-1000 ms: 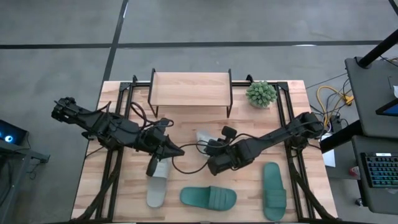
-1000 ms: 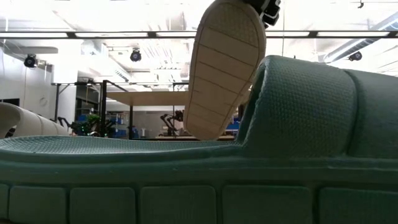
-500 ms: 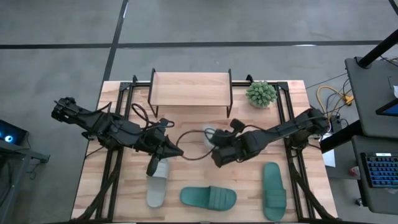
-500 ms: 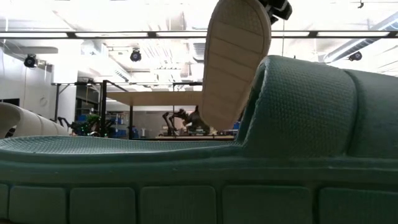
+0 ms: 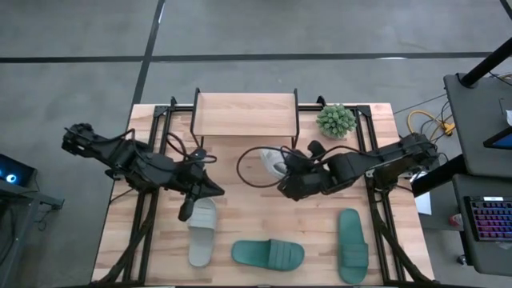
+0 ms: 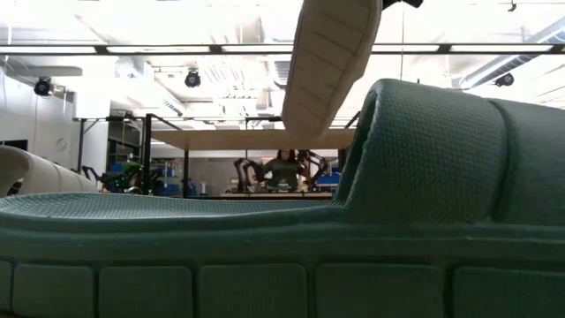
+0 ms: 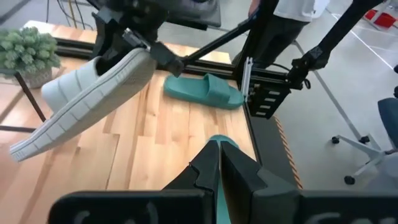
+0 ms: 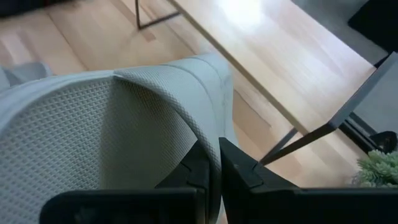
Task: Pick and place slides into the shelf
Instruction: Put the right gray slipper on the shelf
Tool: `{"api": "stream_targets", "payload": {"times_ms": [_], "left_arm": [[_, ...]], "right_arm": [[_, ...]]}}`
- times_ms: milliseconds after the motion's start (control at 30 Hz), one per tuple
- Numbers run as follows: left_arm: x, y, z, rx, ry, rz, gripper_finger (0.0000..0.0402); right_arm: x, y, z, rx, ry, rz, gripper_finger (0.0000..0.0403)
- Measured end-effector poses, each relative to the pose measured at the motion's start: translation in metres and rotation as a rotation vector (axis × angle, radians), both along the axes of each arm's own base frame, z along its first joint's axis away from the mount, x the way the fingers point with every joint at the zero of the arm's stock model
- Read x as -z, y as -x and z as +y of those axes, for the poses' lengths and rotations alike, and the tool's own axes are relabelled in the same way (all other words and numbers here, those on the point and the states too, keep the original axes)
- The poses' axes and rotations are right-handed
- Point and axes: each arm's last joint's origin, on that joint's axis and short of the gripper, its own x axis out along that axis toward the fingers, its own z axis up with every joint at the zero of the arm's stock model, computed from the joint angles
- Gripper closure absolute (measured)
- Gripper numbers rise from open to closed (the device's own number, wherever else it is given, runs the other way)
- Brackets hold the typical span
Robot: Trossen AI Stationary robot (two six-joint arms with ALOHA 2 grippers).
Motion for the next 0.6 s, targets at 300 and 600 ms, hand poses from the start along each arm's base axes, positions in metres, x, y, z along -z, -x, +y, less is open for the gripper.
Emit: {"api": "stream_targets", "payload": {"times_ms": [300, 600], "left_arm": [[0.016, 0.008, 0.006, -0.056, -0.026, 0.013, 0.0402], [0.027, 0.006, 0.004, -0.059, -0.025, 0.010, 0.0402]], "right_arm": [[-0.032, 0.008, -0.003, -0.051, -0.026, -0.194, 0.0390], [-0.049, 0.016, -0.006, -0.085, 0.036, -0.248, 0.0390]]}}
